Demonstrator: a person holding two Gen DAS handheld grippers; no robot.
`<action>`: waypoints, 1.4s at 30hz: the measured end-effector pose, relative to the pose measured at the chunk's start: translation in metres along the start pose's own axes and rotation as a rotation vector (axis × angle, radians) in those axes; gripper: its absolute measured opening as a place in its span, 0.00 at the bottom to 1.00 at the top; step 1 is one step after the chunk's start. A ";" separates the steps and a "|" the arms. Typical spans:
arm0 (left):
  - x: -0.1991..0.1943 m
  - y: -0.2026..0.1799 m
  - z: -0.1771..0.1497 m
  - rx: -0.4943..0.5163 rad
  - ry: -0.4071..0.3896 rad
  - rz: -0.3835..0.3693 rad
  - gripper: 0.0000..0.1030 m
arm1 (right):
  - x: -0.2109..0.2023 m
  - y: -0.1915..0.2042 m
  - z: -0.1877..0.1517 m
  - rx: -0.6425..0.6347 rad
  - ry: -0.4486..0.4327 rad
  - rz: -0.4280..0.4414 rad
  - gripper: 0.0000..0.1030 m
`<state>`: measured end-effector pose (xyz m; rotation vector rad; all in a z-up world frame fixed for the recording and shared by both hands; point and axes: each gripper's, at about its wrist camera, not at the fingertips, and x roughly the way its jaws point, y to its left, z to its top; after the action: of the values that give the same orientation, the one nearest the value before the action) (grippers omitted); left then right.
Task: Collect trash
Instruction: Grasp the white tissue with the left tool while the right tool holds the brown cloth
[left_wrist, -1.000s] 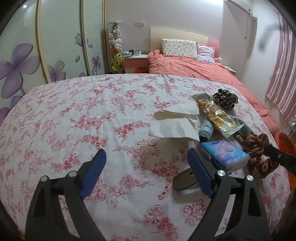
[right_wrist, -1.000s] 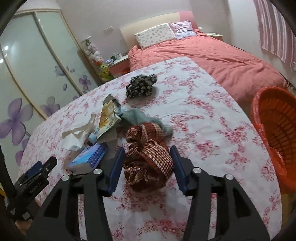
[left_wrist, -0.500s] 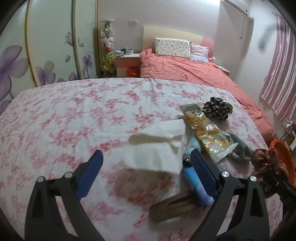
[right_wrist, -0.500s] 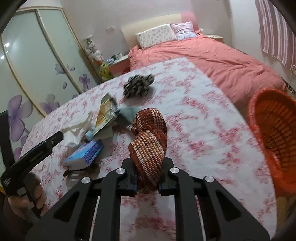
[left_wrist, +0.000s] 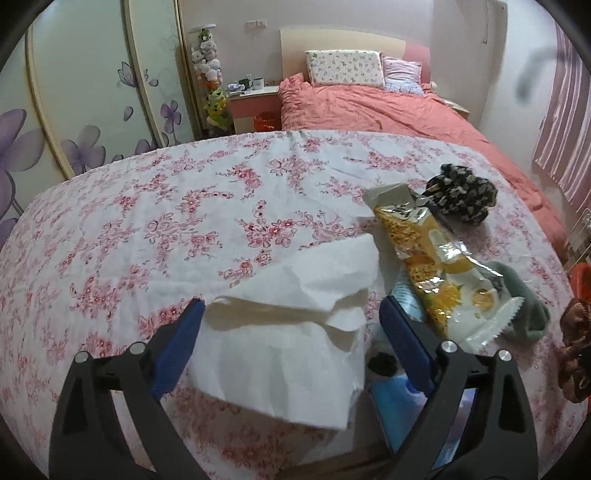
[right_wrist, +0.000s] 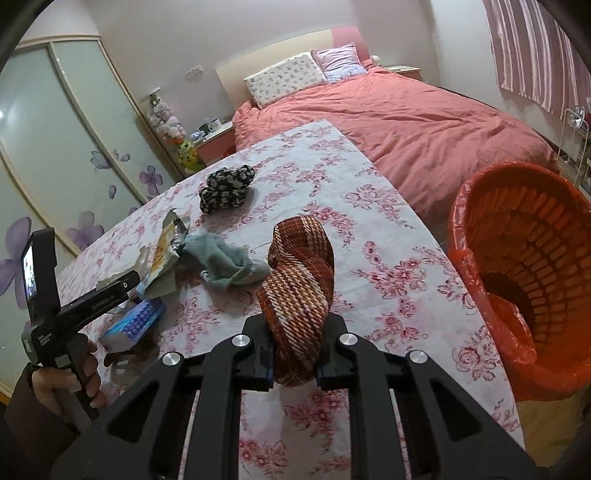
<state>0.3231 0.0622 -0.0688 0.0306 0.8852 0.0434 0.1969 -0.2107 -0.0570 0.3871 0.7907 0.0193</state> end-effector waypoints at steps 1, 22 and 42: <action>0.002 0.001 0.001 -0.001 0.007 -0.001 0.85 | 0.001 -0.001 0.000 0.002 0.002 0.001 0.14; -0.014 0.022 0.007 -0.052 0.006 -0.073 0.45 | -0.020 -0.001 0.008 0.000 -0.043 0.013 0.14; -0.146 -0.037 0.007 0.049 -0.177 -0.201 0.46 | -0.090 0.002 0.016 -0.061 -0.239 -0.070 0.14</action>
<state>0.2373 0.0175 0.0463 -0.0091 0.7088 -0.1666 0.1445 -0.2290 0.0163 0.2973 0.5660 -0.0667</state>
